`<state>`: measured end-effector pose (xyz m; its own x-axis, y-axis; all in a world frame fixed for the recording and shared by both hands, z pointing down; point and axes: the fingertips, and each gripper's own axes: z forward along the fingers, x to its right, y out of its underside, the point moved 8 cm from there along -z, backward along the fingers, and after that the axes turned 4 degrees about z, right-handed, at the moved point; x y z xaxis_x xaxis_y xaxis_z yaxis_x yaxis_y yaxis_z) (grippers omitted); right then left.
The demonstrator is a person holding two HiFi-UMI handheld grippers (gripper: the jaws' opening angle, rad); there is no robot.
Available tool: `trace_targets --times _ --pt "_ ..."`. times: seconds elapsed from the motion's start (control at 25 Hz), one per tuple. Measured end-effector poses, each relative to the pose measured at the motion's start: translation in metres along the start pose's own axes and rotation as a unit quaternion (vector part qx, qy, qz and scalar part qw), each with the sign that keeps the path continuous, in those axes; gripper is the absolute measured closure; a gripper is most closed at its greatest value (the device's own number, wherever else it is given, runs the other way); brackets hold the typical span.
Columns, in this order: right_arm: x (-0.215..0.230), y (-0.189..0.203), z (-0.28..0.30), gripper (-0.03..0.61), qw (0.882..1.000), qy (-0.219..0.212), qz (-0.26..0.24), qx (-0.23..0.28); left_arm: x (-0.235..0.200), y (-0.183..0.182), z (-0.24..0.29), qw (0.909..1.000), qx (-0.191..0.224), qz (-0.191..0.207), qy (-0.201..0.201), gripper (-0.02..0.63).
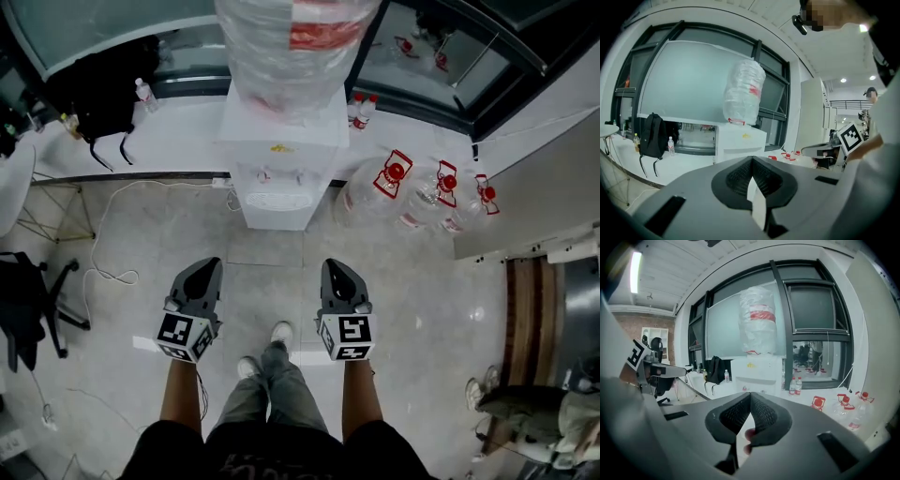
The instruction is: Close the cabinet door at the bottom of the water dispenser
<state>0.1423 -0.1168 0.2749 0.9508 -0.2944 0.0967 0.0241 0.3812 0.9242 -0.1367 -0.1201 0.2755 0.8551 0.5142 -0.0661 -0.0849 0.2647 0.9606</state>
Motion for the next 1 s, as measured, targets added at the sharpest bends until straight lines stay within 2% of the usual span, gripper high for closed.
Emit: trace_targets --times 0.24,0.48,0.68,1.0 --pt "-0.031 -0.047 -0.05 0.566 1.0 0.011 -0.005 0.005 0.001 -0.05 -0.052 0.9999 0.007 -0.005 -0.014 0.6" --pt "-0.052 -0.071 -0.077 0.566 0.999 0.01 -0.033 0.02 0.002 -0.078 -0.092 0.9988 0.035 -0.024 -0.023 0.6" --pt "-0.066 -0.1 -0.097 0.566 0.998 0.006 -0.044 0.036 0.007 -0.1 -0.114 0.999 0.041 -0.011 -0.012 0.6" --pt "-0.085 -0.123 -0.122 0.566 0.997 0.004 -0.057 0.056 0.015 -0.134 -0.132 0.9977 0.064 0.021 -0.004 0.6"
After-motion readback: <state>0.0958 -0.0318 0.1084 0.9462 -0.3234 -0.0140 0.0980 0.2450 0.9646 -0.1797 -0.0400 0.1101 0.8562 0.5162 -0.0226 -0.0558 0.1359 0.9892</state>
